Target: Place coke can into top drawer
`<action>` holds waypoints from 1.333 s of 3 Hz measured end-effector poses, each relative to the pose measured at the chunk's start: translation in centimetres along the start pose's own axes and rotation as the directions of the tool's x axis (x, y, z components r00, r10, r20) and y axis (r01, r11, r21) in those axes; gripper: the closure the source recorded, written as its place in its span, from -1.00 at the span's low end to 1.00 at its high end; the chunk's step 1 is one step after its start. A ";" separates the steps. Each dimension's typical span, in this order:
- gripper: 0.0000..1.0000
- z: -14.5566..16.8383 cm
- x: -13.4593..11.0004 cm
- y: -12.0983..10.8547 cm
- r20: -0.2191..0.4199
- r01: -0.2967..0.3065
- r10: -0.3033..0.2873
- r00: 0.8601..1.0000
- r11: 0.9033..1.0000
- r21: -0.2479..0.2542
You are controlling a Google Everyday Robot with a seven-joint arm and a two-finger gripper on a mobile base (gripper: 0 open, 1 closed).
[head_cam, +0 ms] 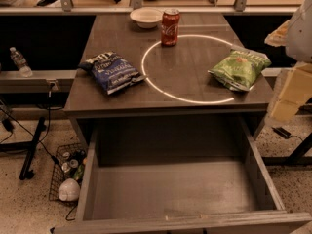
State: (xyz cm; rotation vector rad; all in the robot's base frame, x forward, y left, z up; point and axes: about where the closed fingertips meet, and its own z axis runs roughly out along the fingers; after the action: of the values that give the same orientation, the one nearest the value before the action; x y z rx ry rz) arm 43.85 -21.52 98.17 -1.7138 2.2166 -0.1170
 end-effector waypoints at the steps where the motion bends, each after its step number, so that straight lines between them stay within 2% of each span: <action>1: -1.00 0.0 0.0 0.0 0.000 0.000 0.000 1.000 1.000 0.000; 2: -1.00 0.0 -0.6 -0.5 0.008 0.014 -0.014 1.000 1.000 0.001; 3: -1.00 1.6 -2.8 -3.9 0.050 0.064 -0.065 0.997 0.998 0.008; 4: -1.00 4.5 -6.1 -10.3 0.128 0.094 -0.099 0.987 0.995 0.045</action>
Offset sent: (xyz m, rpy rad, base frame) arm 0.0134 0.0090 0.0007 0.0074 0.0110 0.0391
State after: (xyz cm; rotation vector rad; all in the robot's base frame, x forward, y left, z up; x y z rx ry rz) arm 56.14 -17.88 98.01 -1.7561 2.0258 -0.0689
